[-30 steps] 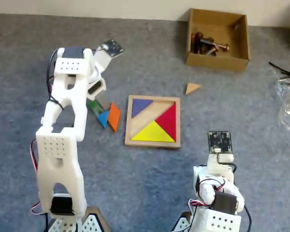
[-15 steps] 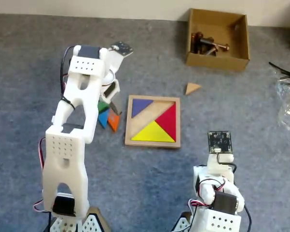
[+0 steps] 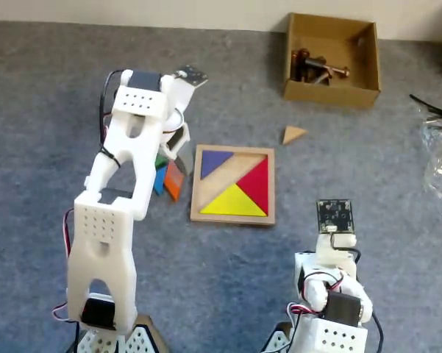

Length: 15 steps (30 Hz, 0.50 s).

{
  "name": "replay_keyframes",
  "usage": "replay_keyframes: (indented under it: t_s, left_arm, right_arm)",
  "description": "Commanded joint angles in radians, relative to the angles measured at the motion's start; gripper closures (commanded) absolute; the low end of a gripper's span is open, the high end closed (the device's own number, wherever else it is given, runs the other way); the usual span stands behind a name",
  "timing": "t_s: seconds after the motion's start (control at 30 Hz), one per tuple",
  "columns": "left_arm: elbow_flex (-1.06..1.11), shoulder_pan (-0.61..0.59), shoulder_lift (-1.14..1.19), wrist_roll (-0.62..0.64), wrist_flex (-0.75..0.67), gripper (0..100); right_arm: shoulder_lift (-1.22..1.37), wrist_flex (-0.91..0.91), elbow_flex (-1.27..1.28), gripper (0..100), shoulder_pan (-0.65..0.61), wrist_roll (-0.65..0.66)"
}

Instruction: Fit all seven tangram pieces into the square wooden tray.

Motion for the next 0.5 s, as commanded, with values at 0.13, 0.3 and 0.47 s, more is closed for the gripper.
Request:
replay_keyframes:
  t_s: [0.13, 0.3, 0.47]
  left_arm:
    - [0.105, 0.058, -0.025, -0.043, 0.005, 73]
    - [0.124, 0.07, -0.025, -0.13, 0.005, 73]
    - [0.124, 0.067, -0.025, -0.135, -0.041, 73]
  right_arm:
    - [-0.008, -0.027, 0.11, 99.3, -0.004, -0.005]
    - [-0.008, -0.027, 0.11, 99.3, -0.004, -0.005]
    - [-0.008, -0.027, 0.11, 99.3, -0.004, -0.005]
